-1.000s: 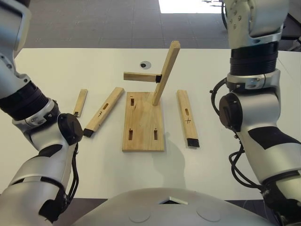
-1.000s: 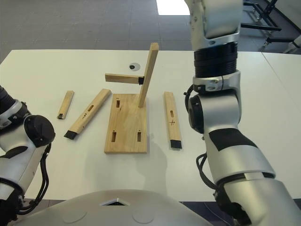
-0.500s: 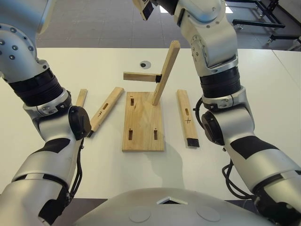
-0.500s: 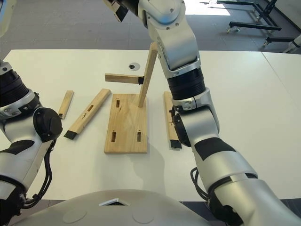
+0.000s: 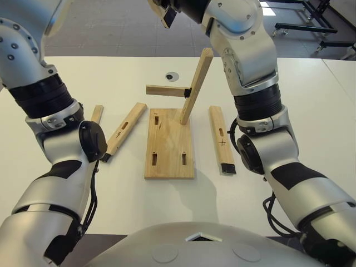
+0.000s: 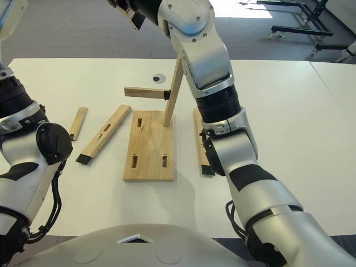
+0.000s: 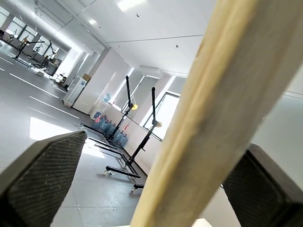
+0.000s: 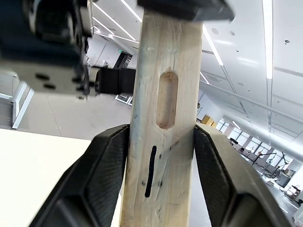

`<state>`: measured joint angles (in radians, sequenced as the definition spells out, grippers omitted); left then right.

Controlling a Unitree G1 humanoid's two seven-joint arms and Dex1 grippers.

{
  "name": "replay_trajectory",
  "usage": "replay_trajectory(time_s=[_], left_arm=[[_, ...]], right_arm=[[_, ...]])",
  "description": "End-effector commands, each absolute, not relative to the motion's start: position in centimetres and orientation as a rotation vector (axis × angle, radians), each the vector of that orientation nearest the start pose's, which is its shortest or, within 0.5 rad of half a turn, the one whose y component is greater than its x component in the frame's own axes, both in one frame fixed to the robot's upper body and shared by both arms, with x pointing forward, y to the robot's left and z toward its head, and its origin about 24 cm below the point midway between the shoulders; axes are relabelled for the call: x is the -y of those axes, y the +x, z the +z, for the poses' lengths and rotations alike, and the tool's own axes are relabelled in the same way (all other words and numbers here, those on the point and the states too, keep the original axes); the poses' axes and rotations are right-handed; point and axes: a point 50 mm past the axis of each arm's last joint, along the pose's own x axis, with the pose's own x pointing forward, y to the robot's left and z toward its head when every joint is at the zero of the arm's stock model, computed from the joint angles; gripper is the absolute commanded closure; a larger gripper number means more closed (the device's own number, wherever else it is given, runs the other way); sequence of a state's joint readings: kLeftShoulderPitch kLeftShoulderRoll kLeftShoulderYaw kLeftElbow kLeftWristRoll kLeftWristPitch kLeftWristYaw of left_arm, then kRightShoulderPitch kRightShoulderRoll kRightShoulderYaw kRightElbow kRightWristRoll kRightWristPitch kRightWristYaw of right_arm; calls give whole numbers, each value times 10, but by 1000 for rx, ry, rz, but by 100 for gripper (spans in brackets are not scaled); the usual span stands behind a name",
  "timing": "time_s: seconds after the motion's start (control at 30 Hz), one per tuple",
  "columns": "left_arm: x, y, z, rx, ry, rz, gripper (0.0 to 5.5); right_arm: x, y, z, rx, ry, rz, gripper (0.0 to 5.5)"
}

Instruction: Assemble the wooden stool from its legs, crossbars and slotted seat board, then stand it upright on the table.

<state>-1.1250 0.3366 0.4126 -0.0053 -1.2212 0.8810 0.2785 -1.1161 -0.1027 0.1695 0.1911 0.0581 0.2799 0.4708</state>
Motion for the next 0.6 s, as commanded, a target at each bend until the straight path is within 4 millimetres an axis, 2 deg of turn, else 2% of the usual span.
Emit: replay_trajectory(time_s=[0.03,0.13,0.23,0.33,0.4,0.47,0.6], left_arm=[[-163,308,364,281,-686,-635,121],[-162,294,370,321,-621,-787,123],[-180,282,364,341,-477,-902,123],[-206,292,340,285,-427,-929,123],[-217,304,329,251,-412,-871,123],[-219,305,325,261,-379,-873,123],[-217,290,327,291,-296,-1087,123]], right_arm=[[20,338,296,532,-380,818,337],[24,341,293,488,-351,841,337],[38,350,297,393,-238,944,338],[47,356,312,327,-97,1104,339],[48,358,317,308,-58,1154,340],[46,355,321,313,-26,1211,340],[44,347,329,307,78,1350,340]])
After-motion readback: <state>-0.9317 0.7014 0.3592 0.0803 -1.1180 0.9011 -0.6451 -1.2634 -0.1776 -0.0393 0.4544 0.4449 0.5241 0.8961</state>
